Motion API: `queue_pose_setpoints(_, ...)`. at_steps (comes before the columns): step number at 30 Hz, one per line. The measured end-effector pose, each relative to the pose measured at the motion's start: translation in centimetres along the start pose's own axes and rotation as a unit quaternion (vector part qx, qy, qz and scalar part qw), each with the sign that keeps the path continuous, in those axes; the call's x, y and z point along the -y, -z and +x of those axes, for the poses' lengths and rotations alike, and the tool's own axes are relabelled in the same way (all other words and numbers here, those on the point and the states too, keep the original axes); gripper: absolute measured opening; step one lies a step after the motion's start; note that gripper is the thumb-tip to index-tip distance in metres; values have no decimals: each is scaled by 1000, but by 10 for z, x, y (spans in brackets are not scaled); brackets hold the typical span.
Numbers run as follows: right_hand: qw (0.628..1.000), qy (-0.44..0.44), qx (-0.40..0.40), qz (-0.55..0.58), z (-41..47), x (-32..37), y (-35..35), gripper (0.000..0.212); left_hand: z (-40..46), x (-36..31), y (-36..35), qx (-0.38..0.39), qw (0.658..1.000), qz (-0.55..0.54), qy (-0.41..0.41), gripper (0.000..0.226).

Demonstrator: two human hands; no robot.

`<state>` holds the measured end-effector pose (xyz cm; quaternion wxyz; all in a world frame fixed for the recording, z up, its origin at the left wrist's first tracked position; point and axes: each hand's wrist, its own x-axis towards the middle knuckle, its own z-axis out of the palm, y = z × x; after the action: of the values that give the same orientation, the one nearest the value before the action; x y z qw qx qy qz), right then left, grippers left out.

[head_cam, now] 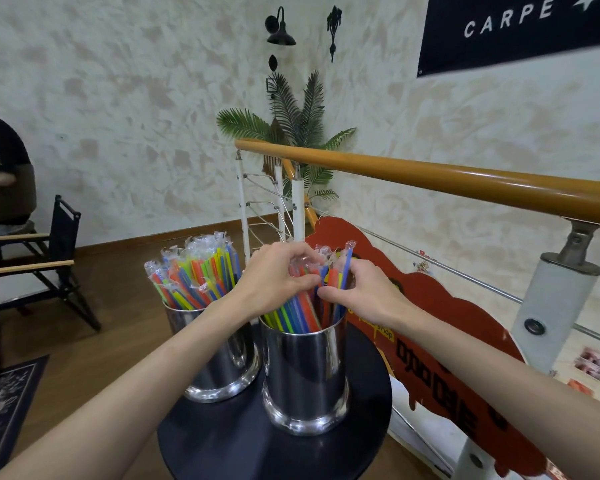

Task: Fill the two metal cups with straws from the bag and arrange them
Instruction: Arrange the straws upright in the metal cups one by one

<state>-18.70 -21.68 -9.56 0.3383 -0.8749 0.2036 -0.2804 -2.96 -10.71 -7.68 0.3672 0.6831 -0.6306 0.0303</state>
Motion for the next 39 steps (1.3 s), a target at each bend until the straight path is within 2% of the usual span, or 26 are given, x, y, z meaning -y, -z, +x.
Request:
queue_pose_setpoints(11, 999, 22, 41, 2, 6, 9, 12, 18, -2, -4, 6, -4, 999, -25, -25, 28)
queue_pose_setpoints(16, 999, 25, 42, -6, 4, 9, 10, 19, 1, -7, 5, -10, 999, -39, -25, 39)
queue_pose_setpoints(20, 999, 31, 41, -5, 3, 9, 8, 14, 2, -6, 5, -4, 998, -50, -38, 22)
queue_pose_setpoints(24, 998, 39, 47, -2, 0, 11, 7, 17, 3, -6, 6, 4, 997, -64, -44, 11)
queue_pose_setpoints(26, 998, 32, 50, -2, 1, 9, 7, 23, 4, -5, 7, 7, 997, -66, -45, 9)
queue_pose_setpoints(30, 998, 10, 59, -8, 0, 4, 10, 53, 6, -4, 9, 2, 996, -87, -34, 7)
queue_pose_setpoints(34, 998, 20, 60, 14, -3, 4, 16, 41, 10, -6, 9, -28, 995, -99, -10, 5)
queue_pose_setpoints(39, 991, -16, 123, 52, -6, 7, 30, 30, 14, -8, 9, -47, 995, -88, 5, 5)
